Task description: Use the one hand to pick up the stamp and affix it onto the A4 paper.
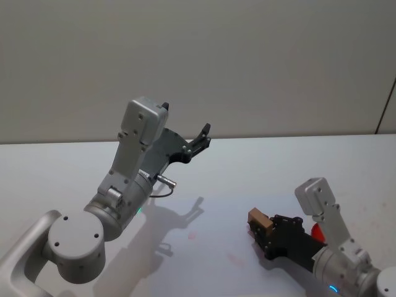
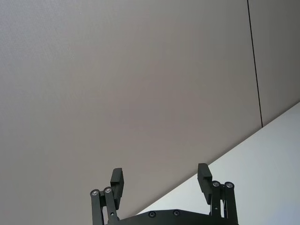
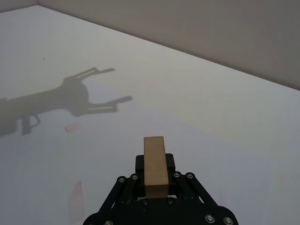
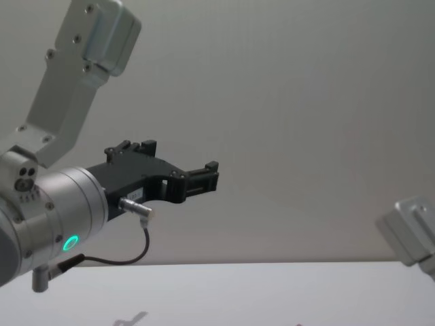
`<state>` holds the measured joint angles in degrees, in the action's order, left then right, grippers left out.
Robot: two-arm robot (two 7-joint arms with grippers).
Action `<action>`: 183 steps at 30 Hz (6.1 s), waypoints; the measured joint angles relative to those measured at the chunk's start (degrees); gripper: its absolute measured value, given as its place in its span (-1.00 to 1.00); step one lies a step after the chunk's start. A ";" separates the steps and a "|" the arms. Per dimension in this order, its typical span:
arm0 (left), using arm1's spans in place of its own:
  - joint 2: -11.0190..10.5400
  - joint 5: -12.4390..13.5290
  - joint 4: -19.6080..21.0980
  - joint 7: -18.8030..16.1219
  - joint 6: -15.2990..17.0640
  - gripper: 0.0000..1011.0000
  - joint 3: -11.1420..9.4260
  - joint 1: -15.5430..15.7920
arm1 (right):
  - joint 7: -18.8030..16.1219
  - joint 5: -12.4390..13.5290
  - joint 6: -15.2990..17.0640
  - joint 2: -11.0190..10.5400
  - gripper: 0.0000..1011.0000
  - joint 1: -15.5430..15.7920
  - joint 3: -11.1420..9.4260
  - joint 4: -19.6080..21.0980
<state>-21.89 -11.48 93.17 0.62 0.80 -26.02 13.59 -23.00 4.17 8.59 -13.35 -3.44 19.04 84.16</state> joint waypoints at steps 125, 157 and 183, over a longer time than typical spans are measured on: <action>0.00 0.00 0.00 0.00 0.00 0.98 0.00 0.00 | 3.27 13.04 -5.69 -9.54 -0.56 6.40 -6.41 11.50; 0.00 0.00 0.00 0.00 0.00 0.98 0.00 0.00 | 3.55 12.98 -9.50 -14.82 -0.56 12.05 -8.88 8.97; 0.00 0.00 0.00 0.00 0.00 0.98 0.00 0.00 | 3.85 10.47 -10.61 -13.30 -0.56 11.17 -7.74 5.97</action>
<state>-21.89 -11.48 93.18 0.62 0.79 -26.02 13.59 -19.16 14.63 -2.01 -26.65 7.73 11.30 90.14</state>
